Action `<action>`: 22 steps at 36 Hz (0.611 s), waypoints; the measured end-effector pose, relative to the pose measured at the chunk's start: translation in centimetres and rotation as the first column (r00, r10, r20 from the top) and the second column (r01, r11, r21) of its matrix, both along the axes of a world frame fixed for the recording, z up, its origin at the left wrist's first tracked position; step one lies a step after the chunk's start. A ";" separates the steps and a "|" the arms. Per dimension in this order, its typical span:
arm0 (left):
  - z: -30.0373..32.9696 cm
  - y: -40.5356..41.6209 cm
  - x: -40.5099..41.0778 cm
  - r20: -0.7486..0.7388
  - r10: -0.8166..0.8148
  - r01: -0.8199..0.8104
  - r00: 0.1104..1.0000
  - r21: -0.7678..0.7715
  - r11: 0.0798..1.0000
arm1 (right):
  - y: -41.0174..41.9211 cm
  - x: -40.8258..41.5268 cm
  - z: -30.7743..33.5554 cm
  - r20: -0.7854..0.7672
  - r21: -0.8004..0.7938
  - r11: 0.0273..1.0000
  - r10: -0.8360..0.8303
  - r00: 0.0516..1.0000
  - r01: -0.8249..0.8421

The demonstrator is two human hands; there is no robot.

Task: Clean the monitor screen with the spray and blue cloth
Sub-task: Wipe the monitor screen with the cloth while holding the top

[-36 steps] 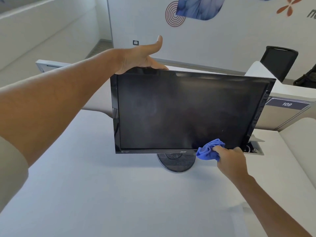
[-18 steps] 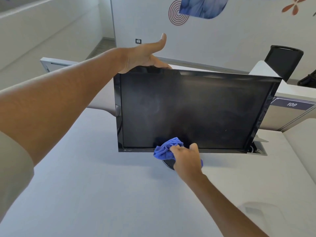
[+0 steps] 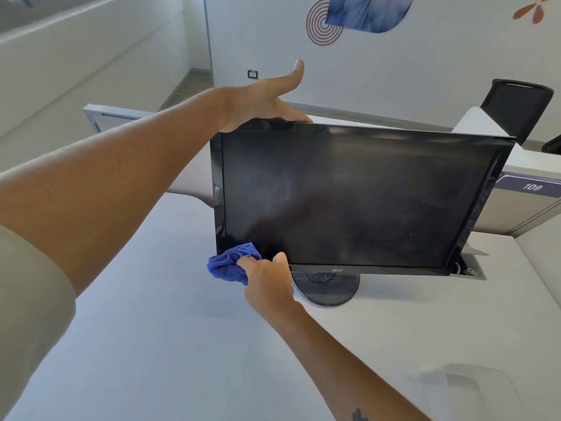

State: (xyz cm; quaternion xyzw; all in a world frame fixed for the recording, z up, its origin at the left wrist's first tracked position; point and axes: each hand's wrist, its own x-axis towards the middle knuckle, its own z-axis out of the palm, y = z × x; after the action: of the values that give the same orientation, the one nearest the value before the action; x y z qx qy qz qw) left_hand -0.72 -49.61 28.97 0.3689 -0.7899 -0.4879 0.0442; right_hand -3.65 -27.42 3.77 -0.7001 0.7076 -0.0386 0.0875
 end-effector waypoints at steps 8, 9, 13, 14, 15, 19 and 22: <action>0.0 1.1 -0.2 0.044 -0.011 0.013 0.999 -0.033 0.999 | -0.2 0.9 -0.4 0.640 0.200 0.980 -0.150 0.754 0.025; 0.0 1.3 0.0 0.055 -0.023 0.026 0.998 -0.045 0.999 | 0.1 1.0 -0.5 0.691 0.239 0.970 -0.195 0.697 0.034; -0.3 2.0 0.4 0.035 -0.020 0.024 0.999 -0.102 0.995 | 1.9 1.2 -1.0 0.804 0.352 0.929 -0.361 0.472 0.111; -0.5 2.2 0.4 0.031 0.001 0.004 1.000 -0.141 0.990 | 2.5 1.1 -1.2 0.815 0.385 0.914 -0.402 0.417 0.130; -0.8 2.4 0.3 0.024 0.027 -0.022 0.999 -0.193 0.981 | 3.1 0.9 -1.3 0.823 0.423 0.895 -0.445 0.353 0.143; -1.4 3.6 0.3 -0.053 0.117 -0.128 0.992 -0.387 0.913 | 5.5 0.0 -1.3 0.832 0.551 0.830 -0.554 0.013 0.082; -1.9 4.8 0.3 -0.248 0.093 -0.199 0.964 -0.446 0.873 | 7.1 -0.9 -0.6 0.805 0.554 0.832 -0.545 -0.236 -0.033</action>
State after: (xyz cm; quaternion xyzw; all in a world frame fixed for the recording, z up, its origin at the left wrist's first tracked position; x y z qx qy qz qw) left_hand -0.41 -44.77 27.12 0.3505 -0.8438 -0.3163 0.2551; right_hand -4.57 -20.32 3.17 -0.2115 0.5093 -0.4355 0.7115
